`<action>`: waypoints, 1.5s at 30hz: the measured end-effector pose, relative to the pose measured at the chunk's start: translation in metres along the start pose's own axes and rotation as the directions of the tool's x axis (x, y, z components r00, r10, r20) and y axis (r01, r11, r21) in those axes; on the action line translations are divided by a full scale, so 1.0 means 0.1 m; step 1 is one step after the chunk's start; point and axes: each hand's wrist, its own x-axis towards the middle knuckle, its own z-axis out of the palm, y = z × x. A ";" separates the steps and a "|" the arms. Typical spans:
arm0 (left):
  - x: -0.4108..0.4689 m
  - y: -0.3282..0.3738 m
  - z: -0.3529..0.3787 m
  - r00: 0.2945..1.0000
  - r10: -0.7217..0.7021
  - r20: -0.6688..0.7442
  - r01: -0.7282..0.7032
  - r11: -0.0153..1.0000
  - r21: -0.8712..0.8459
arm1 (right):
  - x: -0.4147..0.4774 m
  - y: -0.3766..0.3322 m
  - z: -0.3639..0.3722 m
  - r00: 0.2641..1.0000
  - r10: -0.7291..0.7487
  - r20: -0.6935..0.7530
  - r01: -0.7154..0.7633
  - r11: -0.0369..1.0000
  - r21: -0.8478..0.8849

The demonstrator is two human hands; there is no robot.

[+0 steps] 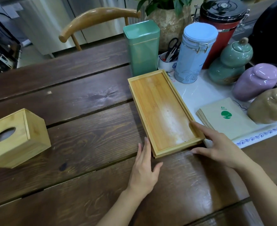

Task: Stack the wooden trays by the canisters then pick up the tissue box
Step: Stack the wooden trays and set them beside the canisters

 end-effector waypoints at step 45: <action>0.06 -0.07 0.16 0.959 0.037 -0.280 -0.054 0.997 -0.054 | 0.09 0.06 0.11 0.986 -0.094 -0.137 0.077 0.990 -0.121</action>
